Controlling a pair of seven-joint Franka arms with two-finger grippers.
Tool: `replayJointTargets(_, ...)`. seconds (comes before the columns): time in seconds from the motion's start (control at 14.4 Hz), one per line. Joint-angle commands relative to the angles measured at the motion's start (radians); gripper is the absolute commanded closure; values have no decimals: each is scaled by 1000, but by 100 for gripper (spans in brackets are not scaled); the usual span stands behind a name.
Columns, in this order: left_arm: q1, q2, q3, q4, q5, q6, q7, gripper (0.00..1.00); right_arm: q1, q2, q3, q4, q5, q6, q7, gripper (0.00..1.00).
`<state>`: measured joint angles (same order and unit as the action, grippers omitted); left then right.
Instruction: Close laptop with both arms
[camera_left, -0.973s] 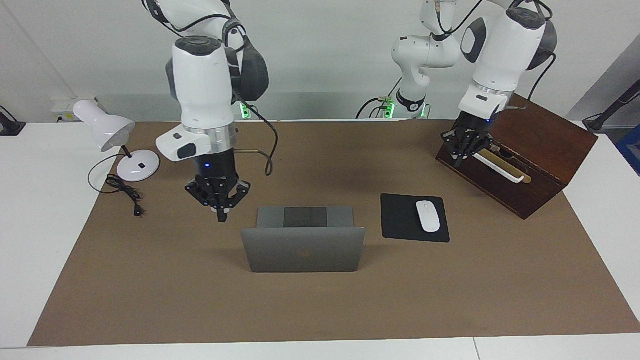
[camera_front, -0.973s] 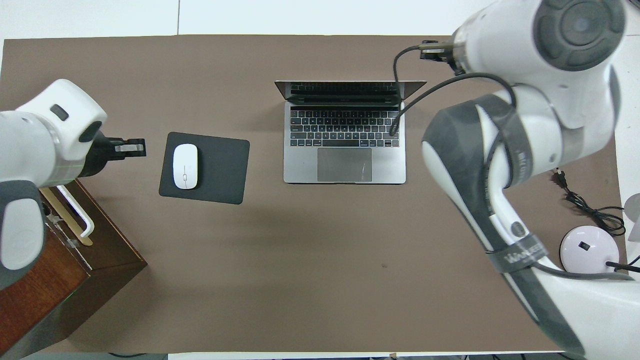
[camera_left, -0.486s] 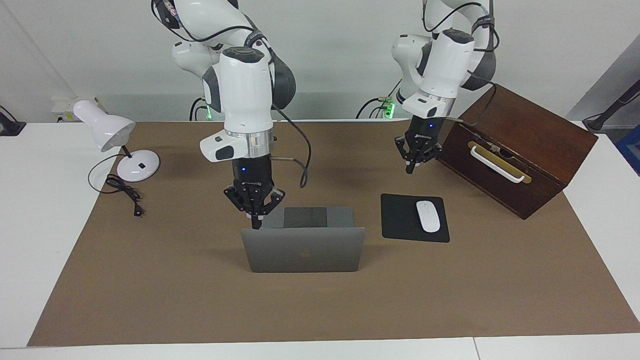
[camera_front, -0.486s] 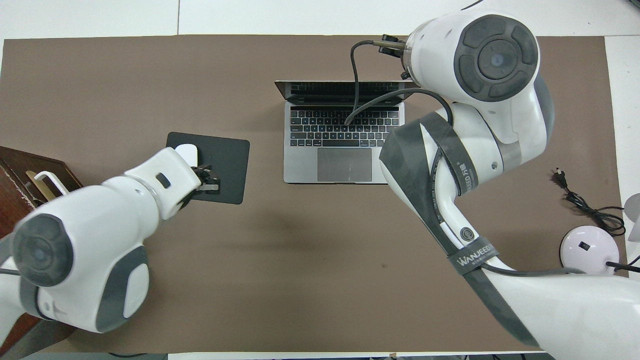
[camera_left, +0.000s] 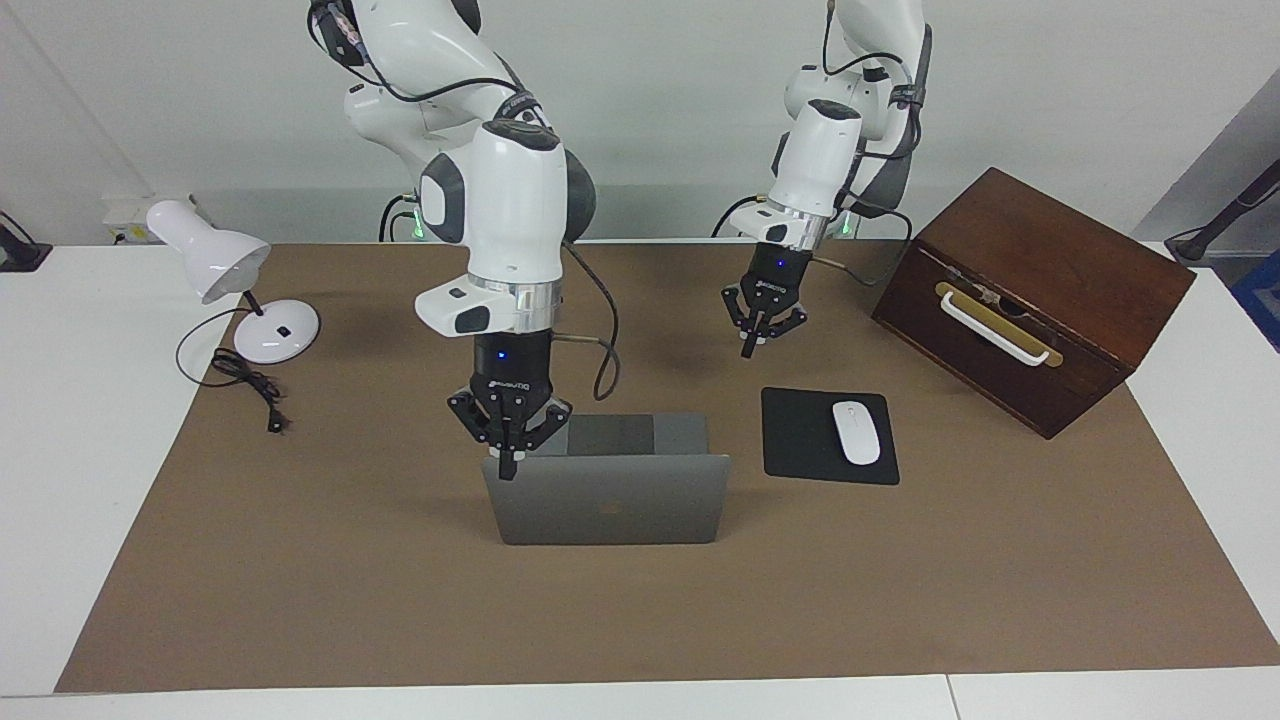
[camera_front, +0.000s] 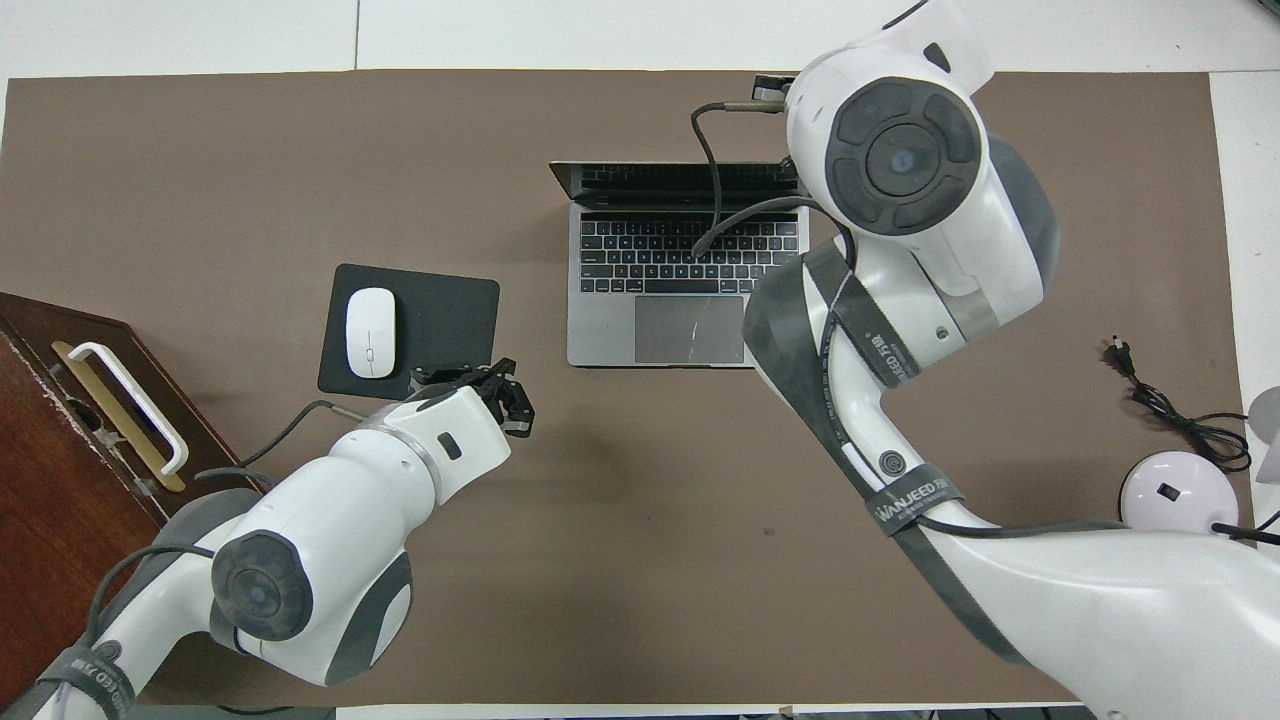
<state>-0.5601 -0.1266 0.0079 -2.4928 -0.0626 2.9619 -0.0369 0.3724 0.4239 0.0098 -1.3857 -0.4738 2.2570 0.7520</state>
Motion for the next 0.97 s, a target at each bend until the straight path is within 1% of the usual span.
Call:
replayJointTargets(0.0,-33,80,17,-3,-11,133,73,100,31,24,1,5,-101,19,-3,100)
replayJointTargets(0.21,-55,154,17,0,-11,245,84,100,59,55,-1,24,-126,30,15,100)
replayJointTargets(0.42,-60,237,17,8,-11,366,84,100,79,70,-1,25,-187,59,73,100)
replayJointTargets(0.69,-78,307,17,26,-11,428,86,100,77,68,-4,25,-194,64,70,100)
replayJointTargets(0.9,-99,387,17,61,-13,495,83,100,71,88,-2,72,-195,65,50,100)
